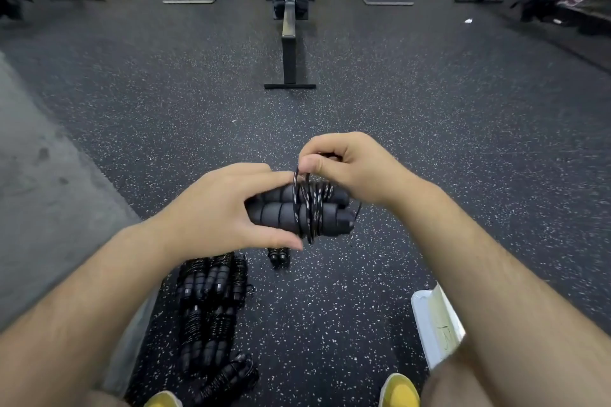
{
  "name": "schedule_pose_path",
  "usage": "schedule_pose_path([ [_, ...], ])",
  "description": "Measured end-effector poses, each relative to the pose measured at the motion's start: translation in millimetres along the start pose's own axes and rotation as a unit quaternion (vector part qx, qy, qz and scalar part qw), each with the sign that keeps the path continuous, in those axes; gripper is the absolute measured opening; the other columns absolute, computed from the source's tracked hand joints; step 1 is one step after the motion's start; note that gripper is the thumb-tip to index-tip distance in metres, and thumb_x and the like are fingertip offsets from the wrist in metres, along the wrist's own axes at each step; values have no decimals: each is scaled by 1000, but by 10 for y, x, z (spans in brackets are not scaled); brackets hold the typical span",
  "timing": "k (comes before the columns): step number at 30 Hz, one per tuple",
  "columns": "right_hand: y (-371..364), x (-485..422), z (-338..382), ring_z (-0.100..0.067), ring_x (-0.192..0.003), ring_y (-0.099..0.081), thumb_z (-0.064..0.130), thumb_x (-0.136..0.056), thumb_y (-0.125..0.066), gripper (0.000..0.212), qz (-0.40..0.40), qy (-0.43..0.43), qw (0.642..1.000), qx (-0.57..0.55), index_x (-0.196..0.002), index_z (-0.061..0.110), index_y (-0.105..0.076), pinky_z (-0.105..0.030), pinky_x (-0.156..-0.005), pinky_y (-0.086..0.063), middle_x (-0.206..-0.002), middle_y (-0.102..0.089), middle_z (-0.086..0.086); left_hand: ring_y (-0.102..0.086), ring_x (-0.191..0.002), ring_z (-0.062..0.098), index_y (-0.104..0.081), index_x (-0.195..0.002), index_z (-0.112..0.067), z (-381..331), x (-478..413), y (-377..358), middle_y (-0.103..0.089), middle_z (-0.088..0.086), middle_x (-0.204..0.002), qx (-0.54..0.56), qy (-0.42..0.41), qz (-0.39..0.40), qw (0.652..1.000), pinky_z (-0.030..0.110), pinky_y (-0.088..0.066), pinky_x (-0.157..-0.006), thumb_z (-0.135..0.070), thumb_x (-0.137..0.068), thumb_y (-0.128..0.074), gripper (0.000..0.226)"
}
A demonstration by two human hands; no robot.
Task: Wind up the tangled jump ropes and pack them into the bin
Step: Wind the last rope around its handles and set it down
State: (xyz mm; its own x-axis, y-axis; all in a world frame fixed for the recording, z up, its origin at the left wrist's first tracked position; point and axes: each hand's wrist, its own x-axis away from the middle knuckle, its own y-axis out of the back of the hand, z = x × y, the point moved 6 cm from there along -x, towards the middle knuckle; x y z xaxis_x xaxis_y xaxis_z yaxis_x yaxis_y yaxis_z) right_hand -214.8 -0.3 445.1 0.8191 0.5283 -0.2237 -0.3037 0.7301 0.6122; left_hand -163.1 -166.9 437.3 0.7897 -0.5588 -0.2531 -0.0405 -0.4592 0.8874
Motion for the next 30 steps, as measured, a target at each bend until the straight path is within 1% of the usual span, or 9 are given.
schedule_pose_path([
  [2, -52, -33, -45, -4, -68, -57, 28, -99, -59, 21, -3, -19, 998, -61, -83, 23, -71, -24, -67, -47, -73, -65, 12, -59, -102, 2, -57, -122, -49, -3, 26, 52, -62, -23, -103, 55, 23, -17, 998, 26, -47, -90, -79, -66, -70, 64],
  [5, -189, -52, -101, -7, -70, -57, 10, -102, -51, 23, 27, -62, 985, -159, -91, -6, -63, -17, -68, -50, -82, -61, 0, -60, -115, -2, -49, -124, -59, 19, 58, 79, -60, -31, -122, 112, 45, -35, 992, 28, -48, -99, -71, -68, -74, 62],
  [8, -358, -41, -123, 11, -72, -55, 0, -101, -47, 21, 29, -102, 992, -65, -102, 12, -64, 0, -69, -40, -90, -54, 14, -60, -120, 2, -51, -136, -44, 160, 88, 66, -63, -24, -127, 156, 84, -58, 982, 40, -48, -106, -69, -68, -77, 77],
  [10, -496, -91, -73, -4, -86, -57, 3, -97, -42, 26, 3, -84, 996, -13, -108, 4, -66, -9, -80, -45, -97, -57, 10, -60, -122, 3, -52, -140, -38, 243, 101, 91, -64, -21, -128, 158, 96, -83, 979, 43, -47, -107, -67, -69, -77, 80],
  [12, -641, -100, -80, -12, -85, -58, 9, -102, -39, 27, -2, -100, 995, -15, -95, 19, -63, -30, -80, -51, -94, -62, 6, -58, -121, 2, -52, -142, -35, 304, 93, 137, -64, -19, -127, 123, 100, -112, 981, 39, -46, -107, -67, -71, -75, 81],
  [14, -765, -43, -85, -4, -70, -49, 24, -107, -35, 28, 10, -117, 993, -21, -87, 32, -53, -30, -68, -44, -80, -55, 14, -59, -115, 2, -53, -143, -34, 403, 94, 202, -65, -17, -120, 99, 117, -149, 977, 33, -46, -103, -68, -73, -72, 81],
  [18, -872, 22, 71, -3, -65, -48, 27, -107, -35, 26, 9, -110, 993, -43, -92, 28, -55, -26, -62, -39, -73, -54, 14, -57, -99, 11, -49, -147, -31, 564, 78, 240, -59, -14, -101, -13, 121, -140, 983, 37, -48, -91, -78, -73, -63, 89],
  [23, -819, 33, 41, -15, -85, -62, 32, -107, -33, 29, 69, -126, 988, 54, -108, 23, -60, -37, -81, -49, -91, -66, 4, -51, -98, 12, -45, -151, -31, 629, 49, 181, -52, -13, -99, -89, 114, -103, 984, 30, -40, -83, -86, -72, -50, 96],
  [30, -646, 228, 193, -5, -62, -52, 38, -105, -35, 34, 140, -155, 973, 94, -96, 27, -65, -29, -60, -38, -70, -57, 9, -60, -87, 33, -56, -143, -21, 892, 7, 111, -62, 5, -95, -241, 129, -59, 960, 42, -52, -74, -89, -71, -43, 100],
])
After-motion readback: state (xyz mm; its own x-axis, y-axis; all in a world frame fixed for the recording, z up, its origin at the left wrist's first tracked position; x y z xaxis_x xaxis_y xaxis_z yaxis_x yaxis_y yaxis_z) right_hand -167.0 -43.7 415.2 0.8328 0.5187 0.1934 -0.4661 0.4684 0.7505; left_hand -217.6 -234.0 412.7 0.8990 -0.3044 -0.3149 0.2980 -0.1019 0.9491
